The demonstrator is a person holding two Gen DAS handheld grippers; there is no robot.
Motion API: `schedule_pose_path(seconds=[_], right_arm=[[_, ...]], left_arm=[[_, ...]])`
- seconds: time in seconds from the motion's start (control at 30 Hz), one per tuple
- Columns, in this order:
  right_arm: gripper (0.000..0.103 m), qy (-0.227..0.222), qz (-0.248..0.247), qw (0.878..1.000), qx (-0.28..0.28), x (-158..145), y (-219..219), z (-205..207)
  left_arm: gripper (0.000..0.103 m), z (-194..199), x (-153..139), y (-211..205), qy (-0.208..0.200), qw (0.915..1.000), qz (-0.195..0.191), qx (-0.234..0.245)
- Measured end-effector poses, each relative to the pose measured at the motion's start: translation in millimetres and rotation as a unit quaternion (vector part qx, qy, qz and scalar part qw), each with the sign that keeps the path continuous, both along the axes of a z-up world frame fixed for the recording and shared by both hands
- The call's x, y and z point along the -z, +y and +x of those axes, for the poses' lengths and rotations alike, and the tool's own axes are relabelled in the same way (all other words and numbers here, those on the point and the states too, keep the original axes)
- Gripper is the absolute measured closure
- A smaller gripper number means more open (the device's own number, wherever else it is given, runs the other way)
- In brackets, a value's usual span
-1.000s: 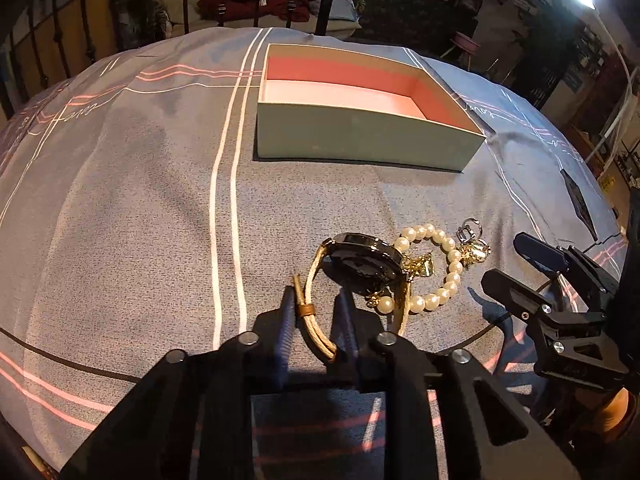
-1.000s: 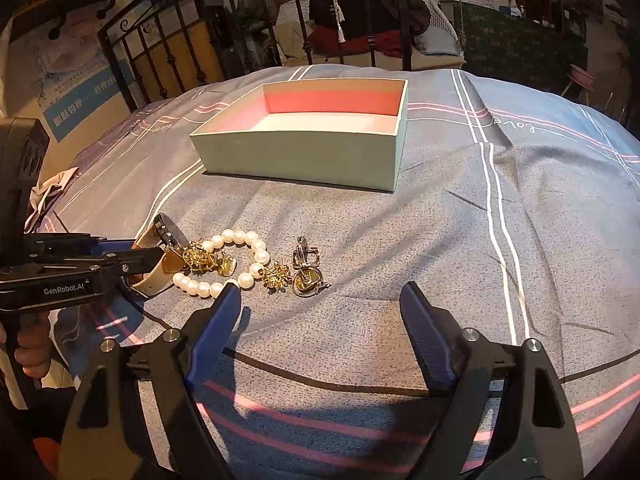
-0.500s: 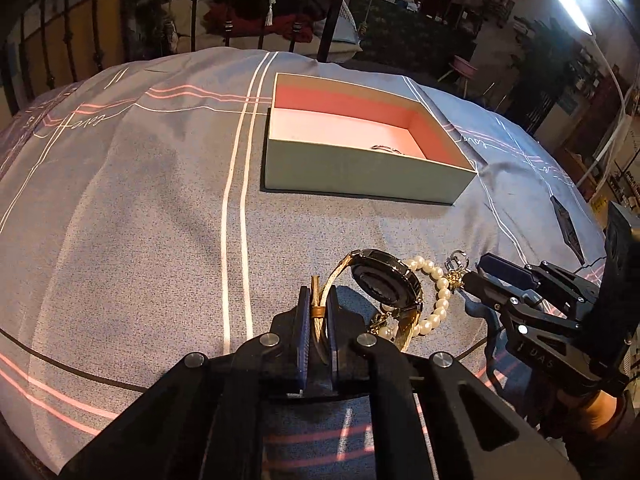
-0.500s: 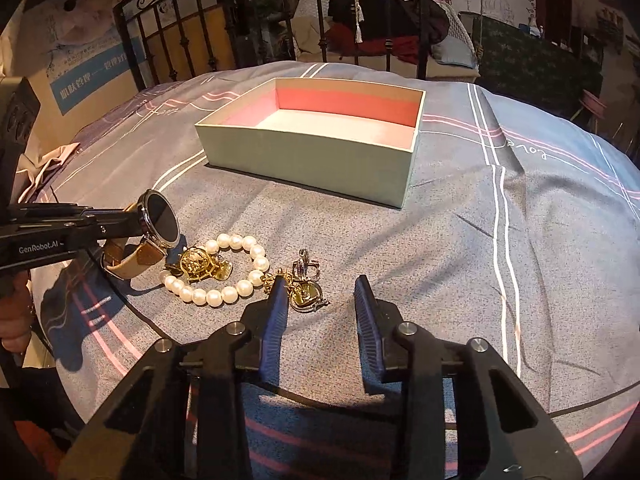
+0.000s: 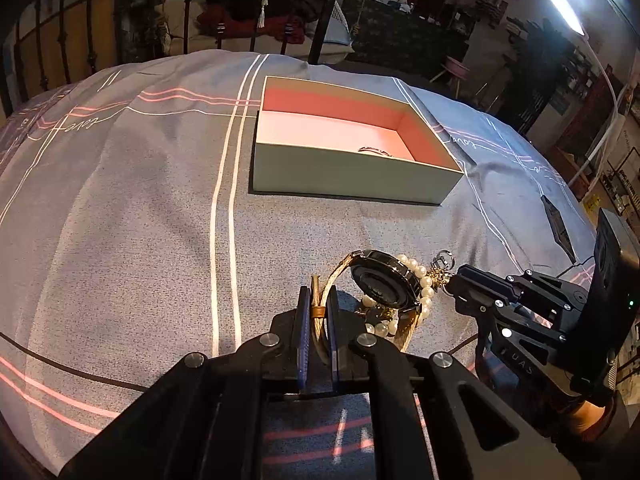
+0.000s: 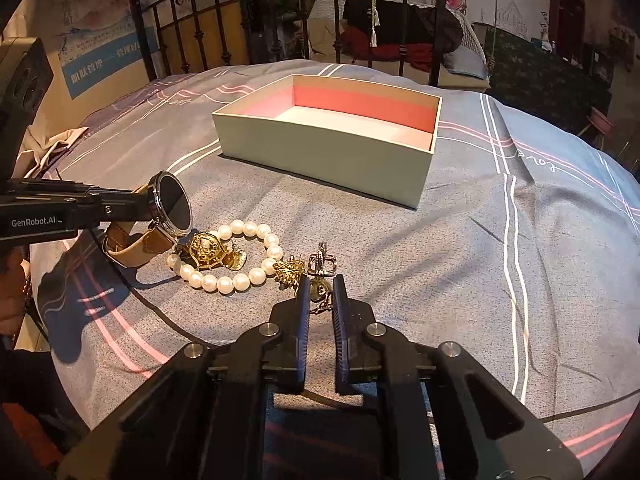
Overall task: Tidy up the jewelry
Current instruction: 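Grasp a gold dangling earring with the right tool while the left tool holds the watch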
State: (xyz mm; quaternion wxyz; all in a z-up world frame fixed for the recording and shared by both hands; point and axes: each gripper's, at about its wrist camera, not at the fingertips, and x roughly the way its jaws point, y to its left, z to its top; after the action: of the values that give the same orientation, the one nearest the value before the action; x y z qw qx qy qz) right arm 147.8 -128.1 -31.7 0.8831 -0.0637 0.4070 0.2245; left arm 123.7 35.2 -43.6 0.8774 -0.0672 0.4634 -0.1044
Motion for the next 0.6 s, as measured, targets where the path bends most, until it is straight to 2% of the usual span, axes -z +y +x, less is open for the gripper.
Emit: schedule_pose_path(seconds=[0.17,0.27,0.47,0.6], right_arm=[[0.096,-0.005,0.019,1.000,0.012,-4,-7,-2],[0.096,-0.004,0.037,0.999,0.018,-8,-12,-1],[0.096,-0.012,0.036,0.999,0.016,-13,-11,-2],[0.096,0.001,0.048,0.999,0.010,-13,-8,5]], left_arm=[[0.096,-1,0,-2,0.000,1.0000,0.000,0.003],[0.096,-1,-1,-2,-0.001,1.0000,-0.001,0.003],[0.096,-2,-1,-2,-0.002,1.0000,-0.001,0.003],[0.096,-2,-1,-3,-0.002,1.0000,-0.003,0.004]])
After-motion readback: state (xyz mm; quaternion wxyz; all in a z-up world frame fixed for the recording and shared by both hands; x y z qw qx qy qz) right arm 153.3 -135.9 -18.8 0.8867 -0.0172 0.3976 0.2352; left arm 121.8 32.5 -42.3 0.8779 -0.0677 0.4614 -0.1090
